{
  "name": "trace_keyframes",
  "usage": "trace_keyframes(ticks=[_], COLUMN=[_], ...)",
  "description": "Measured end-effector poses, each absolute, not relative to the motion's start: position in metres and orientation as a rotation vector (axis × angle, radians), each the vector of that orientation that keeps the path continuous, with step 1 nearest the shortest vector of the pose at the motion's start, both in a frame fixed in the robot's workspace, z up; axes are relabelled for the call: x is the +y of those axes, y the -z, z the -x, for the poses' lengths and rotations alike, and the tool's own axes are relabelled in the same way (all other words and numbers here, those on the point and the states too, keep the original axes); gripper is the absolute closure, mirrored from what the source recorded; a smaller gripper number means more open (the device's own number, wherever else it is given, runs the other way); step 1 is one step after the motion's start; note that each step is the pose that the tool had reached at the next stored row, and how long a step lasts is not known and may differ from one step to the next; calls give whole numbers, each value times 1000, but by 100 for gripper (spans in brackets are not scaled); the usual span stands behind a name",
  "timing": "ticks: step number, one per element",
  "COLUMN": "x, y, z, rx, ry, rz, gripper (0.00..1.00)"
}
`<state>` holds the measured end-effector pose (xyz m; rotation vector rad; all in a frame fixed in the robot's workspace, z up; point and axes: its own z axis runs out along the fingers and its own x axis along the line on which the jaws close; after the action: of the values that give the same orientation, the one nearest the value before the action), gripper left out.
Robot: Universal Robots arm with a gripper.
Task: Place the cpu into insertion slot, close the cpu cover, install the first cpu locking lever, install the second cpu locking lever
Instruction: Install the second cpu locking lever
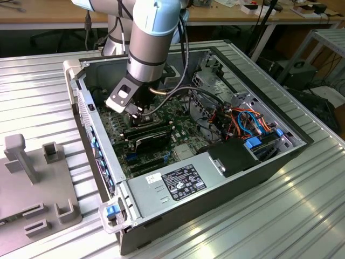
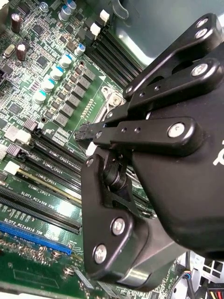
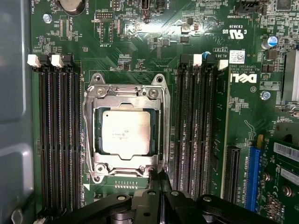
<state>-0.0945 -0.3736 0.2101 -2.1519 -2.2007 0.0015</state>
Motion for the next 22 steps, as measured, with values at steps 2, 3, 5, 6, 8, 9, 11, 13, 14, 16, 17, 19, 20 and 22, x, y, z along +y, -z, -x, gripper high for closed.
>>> trace_keyframes(ticks=[2, 3, 5, 6, 8, 9, 11, 13, 14, 16, 17, 19, 20, 22], x=[-374, -374, -374, -374, -374, -374, -374, -374, -374, -374, -374, -374, -374, -374], y=[-209, -208, -208, -207, -206, -206, -204, -204, -203, -202, -201, -201, -201, -201], z=[95, 95, 95, 95, 95, 95, 95, 95, 95, 95, 95, 95, 95, 95], rx=[-2200, -2200, -2200, -2199, -2199, -2198, -2198, -2197, -2196, -2195, -2194, -2194, -2194, -2194], ry=[0, 1, 1, 1, 3, 3, 6, 7, 8, 11, 13, 14, 14, 14], rz=[2151, 2151, 2151, 2151, 2150, 2150, 2149, 2148, 2147, 2146, 2145, 2144, 2144, 2145], gripper=[89, 89, 89, 89, 89, 89, 89, 89, 89, 89, 89, 89, 89, 89])
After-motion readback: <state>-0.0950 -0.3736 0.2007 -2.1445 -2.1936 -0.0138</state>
